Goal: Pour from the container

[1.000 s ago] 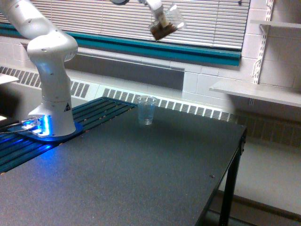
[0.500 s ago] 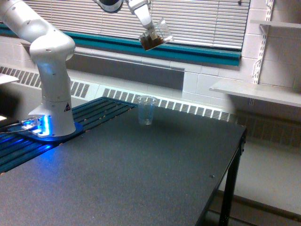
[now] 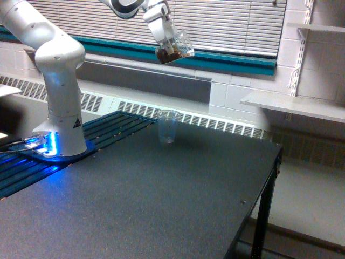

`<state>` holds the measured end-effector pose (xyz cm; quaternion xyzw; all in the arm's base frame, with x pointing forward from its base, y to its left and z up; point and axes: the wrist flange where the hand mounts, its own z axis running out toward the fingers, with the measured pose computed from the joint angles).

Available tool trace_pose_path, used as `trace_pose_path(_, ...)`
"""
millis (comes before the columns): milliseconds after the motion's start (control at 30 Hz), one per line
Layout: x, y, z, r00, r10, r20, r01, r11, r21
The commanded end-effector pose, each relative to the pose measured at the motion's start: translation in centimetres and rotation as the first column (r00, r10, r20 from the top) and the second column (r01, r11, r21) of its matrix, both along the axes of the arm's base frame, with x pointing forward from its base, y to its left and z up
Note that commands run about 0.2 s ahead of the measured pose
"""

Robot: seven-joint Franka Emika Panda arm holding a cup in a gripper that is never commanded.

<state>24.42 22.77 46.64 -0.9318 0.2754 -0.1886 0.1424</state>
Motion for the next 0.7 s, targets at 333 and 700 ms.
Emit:
trace_pose_path(333, -0.4, 1.9, -2.6, 0.984, -0.102, -0.146, 0.117, 0.988, 0.101)
trace_pose_path(700, -0.6, 3.6, -3.8, 0.97, -0.074, -0.232, 0.111, 0.983, 0.15)
